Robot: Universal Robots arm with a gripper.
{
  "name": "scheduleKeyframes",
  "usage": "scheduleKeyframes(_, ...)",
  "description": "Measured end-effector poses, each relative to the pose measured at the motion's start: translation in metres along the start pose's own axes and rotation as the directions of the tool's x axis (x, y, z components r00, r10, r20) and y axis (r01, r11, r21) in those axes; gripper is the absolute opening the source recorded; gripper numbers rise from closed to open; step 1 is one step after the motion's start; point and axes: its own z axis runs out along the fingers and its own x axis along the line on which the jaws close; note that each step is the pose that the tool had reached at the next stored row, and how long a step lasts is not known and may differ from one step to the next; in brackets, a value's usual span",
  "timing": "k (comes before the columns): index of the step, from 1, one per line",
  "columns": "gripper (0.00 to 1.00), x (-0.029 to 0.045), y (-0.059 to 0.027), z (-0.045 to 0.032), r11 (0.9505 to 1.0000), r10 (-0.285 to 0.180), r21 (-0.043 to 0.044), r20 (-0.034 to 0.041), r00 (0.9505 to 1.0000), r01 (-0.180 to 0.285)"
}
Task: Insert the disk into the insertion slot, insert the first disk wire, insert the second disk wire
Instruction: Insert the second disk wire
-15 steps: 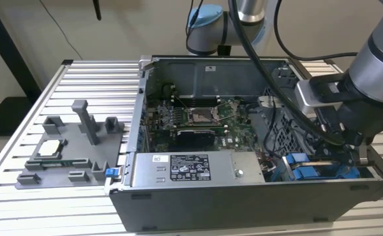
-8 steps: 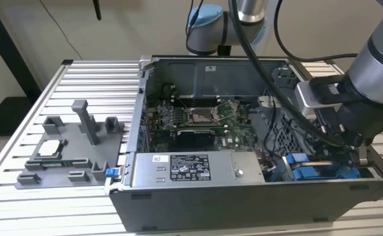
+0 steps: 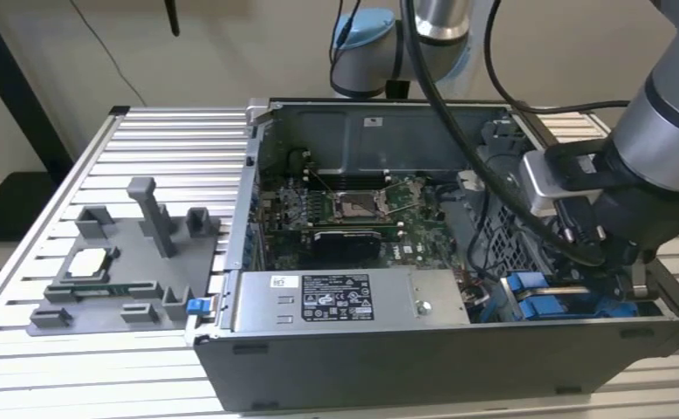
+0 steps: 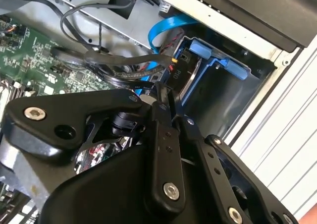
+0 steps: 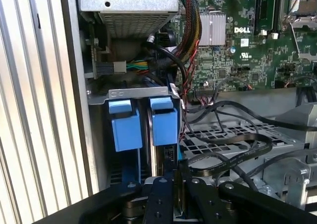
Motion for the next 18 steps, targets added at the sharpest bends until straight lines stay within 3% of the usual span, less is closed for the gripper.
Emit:
scheduleKeyframes(1, 1.00, 0.0000, 0.0000, 0.0000, 1.0000, 0.000, 0.0000, 0.0001, 1.0000, 0.000)
scheduleKeyframes(3, 1.00, -0.0010, -0.0008, -0.0051, 1.0000, 0.000, 0.0000, 0.0013, 1.0000, 0.000)
scheduleKeyframes(7, 1.00, -0.0047, -0.0034, -0.0229, 1.0000, 0.000, -0.0001, 0.0007, 1.0000, 0.000)
scheduleKeyframes(18, 1.00, -0.0115, -0.0083, -0.0558, 1.0000, 0.001, -0.0001, 0.0008, 1.0000, -0.001)
